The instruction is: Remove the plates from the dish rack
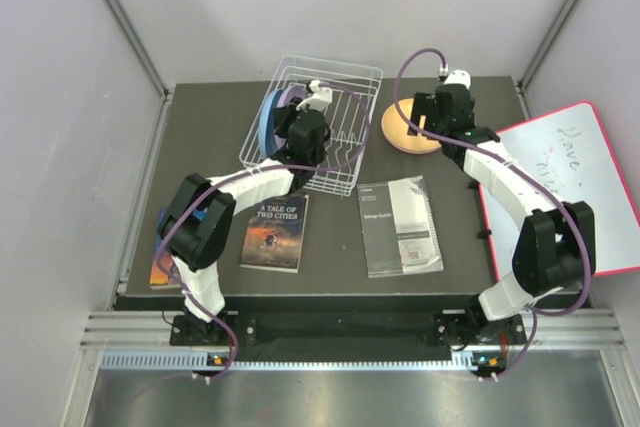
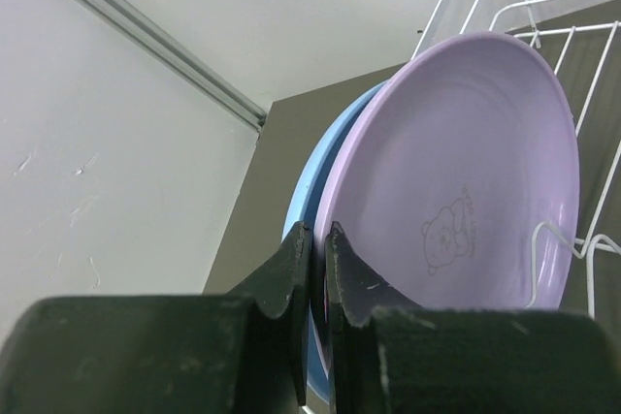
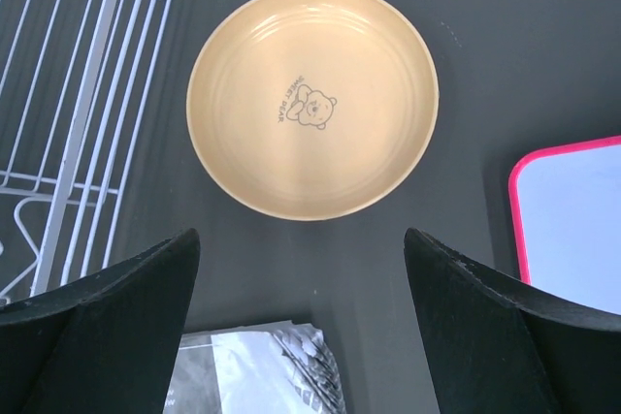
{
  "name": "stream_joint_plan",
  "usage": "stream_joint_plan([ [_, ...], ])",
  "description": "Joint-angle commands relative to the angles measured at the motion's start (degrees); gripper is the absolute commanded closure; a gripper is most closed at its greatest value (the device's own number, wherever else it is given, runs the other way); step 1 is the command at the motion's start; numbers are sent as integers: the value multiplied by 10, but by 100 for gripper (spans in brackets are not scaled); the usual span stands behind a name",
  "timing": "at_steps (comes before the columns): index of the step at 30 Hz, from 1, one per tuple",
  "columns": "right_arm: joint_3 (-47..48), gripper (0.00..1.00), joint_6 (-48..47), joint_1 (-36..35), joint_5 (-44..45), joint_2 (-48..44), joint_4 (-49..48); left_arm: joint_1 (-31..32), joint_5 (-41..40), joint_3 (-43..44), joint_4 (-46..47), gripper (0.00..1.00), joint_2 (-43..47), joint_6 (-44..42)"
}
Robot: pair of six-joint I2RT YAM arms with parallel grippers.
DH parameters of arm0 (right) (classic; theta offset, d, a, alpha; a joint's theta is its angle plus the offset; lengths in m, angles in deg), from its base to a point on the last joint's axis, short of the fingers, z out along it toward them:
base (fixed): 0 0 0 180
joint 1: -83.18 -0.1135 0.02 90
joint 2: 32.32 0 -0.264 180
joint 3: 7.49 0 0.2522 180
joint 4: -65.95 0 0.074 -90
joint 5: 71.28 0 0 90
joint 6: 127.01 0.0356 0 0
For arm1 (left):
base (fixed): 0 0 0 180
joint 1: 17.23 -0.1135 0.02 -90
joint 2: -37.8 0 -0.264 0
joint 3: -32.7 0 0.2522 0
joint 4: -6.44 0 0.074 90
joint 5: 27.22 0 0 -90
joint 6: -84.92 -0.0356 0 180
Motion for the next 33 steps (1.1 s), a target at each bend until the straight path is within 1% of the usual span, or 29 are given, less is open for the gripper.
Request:
stream_joint_plan([
  [1,-4,14,10,-3,4,-32,-11,1,2,64,16,100,102,62],
  [3,-6,14,13,-2,-1,-32,-11,2,3,64,17,100,107,60],
  [7,-10,13,18,-3,-6,-32,-11,3,-10,67,41,100,97,29],
  [12,-17,14,18,-2,-8,-38,-12,3,-8,55,53,100,85,28],
  [18,-24,13,18,-2,-12,-35,-12,3,-10,60,53,100,36,43],
  [22,-29,14,18,-3,-12,-34,-11,3,-6,73,53,100,-2,42],
  [25,-33,13,20,-2,-10,-33,-15,4,-9,68,70,100,-18,31],
  [27,-34,13,21,-2,-10,-32,-19,9,-15,61,104,100,-27,14],
  [29,-33,13,22,-3,-10,-27,-18,16,-27,50,154,100,-36,-33],
  [30,-32,14,22,-2,-10,-26,-19,24,-32,38,214,100,-41,-75],
  [31,-32,13,22,-2,-9,-23,-19,29,-39,32,247,100,-46,-99],
  [33,-30,13,23,-2,-6,-19,-18,40,-41,25,292,100,-50,-146],
])
